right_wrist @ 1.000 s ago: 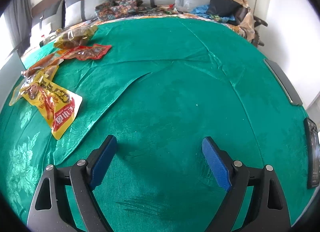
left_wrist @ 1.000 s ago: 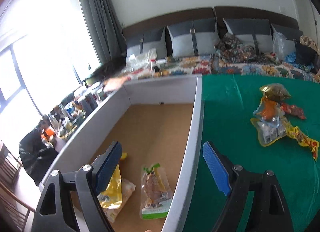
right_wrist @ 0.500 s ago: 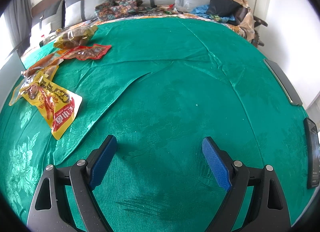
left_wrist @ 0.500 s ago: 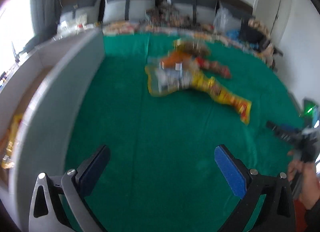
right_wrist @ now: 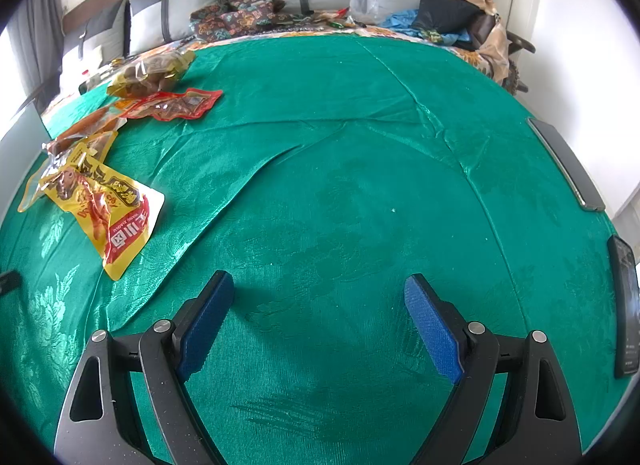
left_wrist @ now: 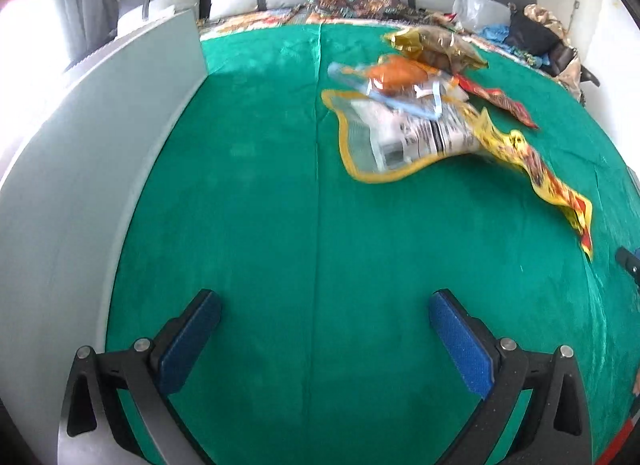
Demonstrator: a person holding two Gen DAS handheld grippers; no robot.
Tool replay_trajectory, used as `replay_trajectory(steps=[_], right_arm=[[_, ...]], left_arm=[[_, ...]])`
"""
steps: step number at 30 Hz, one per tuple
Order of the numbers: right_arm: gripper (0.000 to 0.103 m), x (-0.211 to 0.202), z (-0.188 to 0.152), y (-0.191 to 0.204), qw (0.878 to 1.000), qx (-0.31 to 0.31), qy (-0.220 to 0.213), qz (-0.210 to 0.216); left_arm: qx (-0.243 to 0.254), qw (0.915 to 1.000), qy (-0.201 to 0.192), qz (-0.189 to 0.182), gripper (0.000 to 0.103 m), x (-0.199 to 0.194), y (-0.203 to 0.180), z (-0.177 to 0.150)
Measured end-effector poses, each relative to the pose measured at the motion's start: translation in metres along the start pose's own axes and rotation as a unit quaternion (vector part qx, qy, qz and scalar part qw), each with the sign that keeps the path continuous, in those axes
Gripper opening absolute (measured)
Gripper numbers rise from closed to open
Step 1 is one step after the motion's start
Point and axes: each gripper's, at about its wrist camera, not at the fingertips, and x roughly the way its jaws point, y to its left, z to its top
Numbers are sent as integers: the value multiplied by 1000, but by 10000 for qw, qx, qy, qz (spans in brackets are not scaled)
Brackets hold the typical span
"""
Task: Organize snacks
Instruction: 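Return both tools to the remaining snacks on the bed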
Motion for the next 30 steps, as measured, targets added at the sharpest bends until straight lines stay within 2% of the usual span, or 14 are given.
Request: replay_trajectory(steps=[10,30], right_arm=[[89,1,0,0,10000,4,0,-2],[89,1,0,0,10000,10,1,-8]], left_arm=[[42,9996,-262,-36,103,2,2,7],[39,9996,-262,-29,103,1,1,7]])
